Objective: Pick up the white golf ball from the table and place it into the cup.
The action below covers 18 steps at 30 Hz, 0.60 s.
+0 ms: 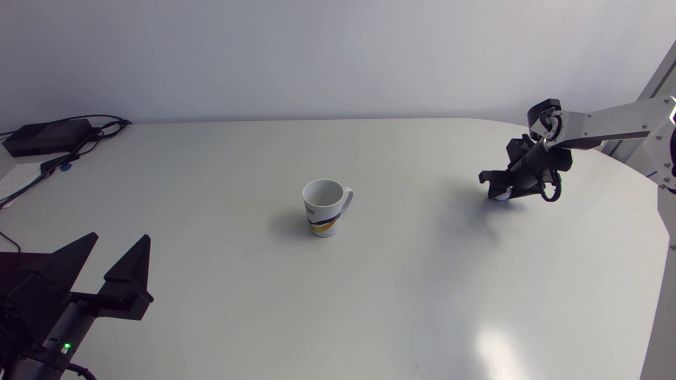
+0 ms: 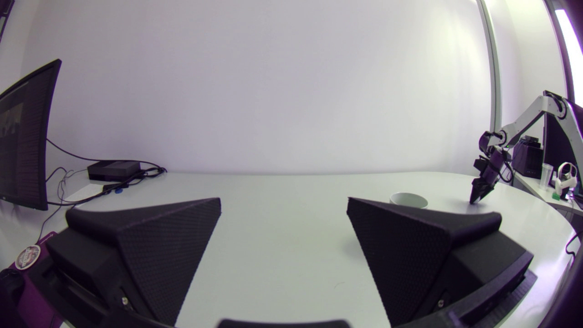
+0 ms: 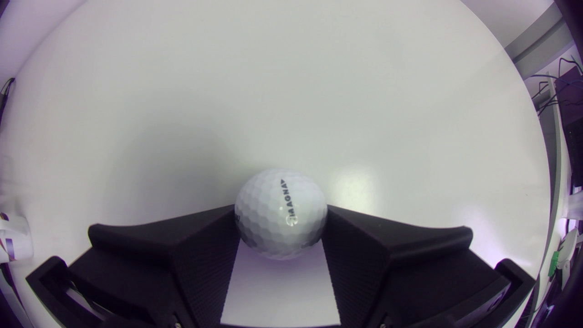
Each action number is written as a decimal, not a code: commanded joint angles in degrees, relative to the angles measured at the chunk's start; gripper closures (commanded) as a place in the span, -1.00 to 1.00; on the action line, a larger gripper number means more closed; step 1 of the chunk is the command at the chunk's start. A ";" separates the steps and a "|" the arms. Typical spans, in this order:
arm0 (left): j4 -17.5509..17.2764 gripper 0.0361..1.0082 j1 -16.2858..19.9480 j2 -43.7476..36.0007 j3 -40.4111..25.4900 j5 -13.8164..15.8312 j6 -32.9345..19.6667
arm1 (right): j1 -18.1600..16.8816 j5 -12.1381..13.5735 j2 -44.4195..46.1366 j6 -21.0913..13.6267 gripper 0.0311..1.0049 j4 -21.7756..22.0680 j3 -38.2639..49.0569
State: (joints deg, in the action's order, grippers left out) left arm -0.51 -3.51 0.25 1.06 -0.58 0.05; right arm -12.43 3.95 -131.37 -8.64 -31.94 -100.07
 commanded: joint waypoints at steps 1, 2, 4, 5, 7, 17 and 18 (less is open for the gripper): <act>-0.37 -0.97 -0.45 -0.78 -0.97 0.23 0.38 | 0.91 -0.96 4.90 -1.38 0.19 2.06 4.62; -0.37 -0.97 -0.36 -0.78 -0.88 0.23 0.38 | 1.35 -1.57 7.01 -1.73 0.19 3.47 6.64; -0.37 -0.97 -0.45 -0.78 -0.97 0.23 0.38 | 2.23 -1.84 11.31 -2.34 0.19 5.66 9.98; -0.37 -0.97 -0.53 -0.78 -0.88 0.23 0.38 | 2.67 -1.84 13.25 -2.52 0.19 6.46 11.39; -0.37 -0.97 -0.45 -0.78 -0.88 0.23 0.38 | 3.90 -1.84 17.64 -3.05 0.18 7.86 14.64; -0.45 -0.97 -0.36 -0.78 -0.88 0.23 0.38 | 12.51 1.77 33.55 -5.15 0.18 12.96 25.98; -0.45 -0.97 -0.36 -0.78 -0.88 0.23 0.38 | 13.57 2.82 34.69 -5.15 0.18 13.22 26.60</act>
State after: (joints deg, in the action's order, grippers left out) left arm -0.54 -3.51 0.25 1.06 -0.58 0.05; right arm -0.51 5.82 -98.67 -12.34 -19.33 -75.72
